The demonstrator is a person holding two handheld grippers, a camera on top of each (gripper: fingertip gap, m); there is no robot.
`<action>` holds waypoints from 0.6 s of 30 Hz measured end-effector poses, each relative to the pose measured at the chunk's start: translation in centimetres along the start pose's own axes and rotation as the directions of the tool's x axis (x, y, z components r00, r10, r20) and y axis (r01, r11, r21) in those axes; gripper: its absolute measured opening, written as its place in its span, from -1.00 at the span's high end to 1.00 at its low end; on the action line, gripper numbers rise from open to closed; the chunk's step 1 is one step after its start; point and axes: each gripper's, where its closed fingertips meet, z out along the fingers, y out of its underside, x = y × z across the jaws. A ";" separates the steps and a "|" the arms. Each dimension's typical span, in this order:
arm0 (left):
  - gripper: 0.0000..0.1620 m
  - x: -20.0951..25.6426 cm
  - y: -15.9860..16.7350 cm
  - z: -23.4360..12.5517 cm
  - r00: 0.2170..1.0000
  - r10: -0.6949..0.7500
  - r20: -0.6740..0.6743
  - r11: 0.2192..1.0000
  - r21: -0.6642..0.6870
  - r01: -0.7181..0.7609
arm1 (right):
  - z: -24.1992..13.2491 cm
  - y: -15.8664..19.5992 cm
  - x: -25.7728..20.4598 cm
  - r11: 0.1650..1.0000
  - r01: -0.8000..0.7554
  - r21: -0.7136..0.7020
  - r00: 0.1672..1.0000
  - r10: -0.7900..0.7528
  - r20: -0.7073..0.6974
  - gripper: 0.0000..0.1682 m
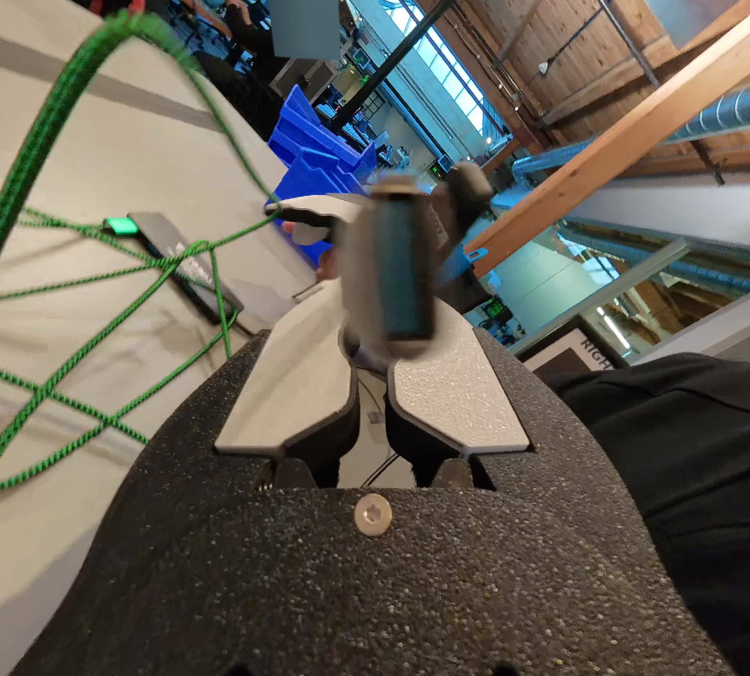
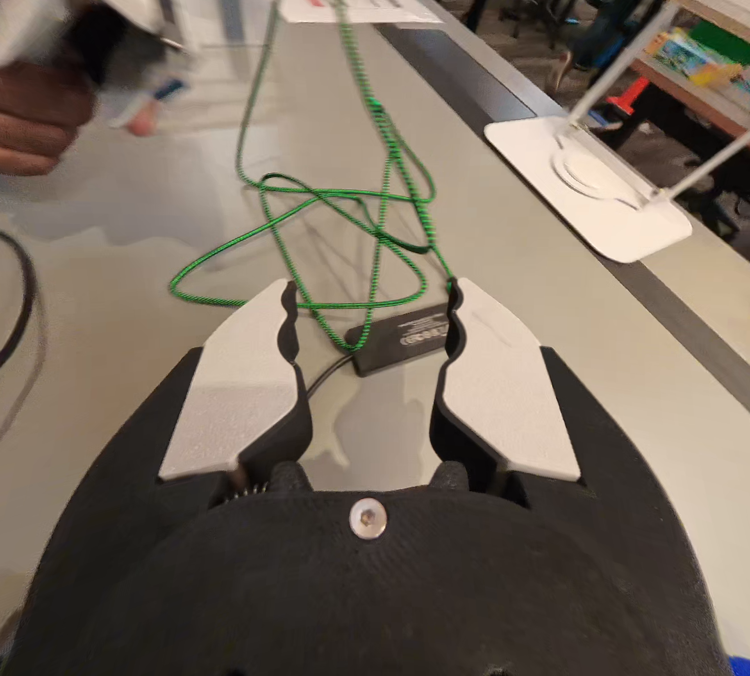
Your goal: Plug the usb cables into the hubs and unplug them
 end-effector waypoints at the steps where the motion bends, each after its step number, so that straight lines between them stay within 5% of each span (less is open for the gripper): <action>1: 0.92 0.7 -0.8 0.3 1.000 0.028 -0.007 1.000 -0.005 -0.028 | 0.3 -0.1 0.9 0.999 -0.040 0.010 0.999 0.040 -0.005 0.13; 5: 0.91 3.5 -5.1 2.2 0.988 0.153 -0.018 0.988 0.014 -0.153 | 3.1 -0.3 0.0 0.995 -0.072 -0.065 0.992 0.079 0.103 0.22; 11: 0.89 6.7 -11.7 5.1 0.978 0.207 -0.040 0.970 0.140 -0.199 | 6.8 -0.1 -8.6 0.981 0.042 -0.188 0.937 0.027 0.348 0.34; 18: 0.90 -3.4 -11.2 4.8 0.995 -0.016 0.100 0.976 0.216 -0.006 | 5.3 0.3 -12.5 0.975 0.027 -0.220 0.883 0.080 0.462 0.09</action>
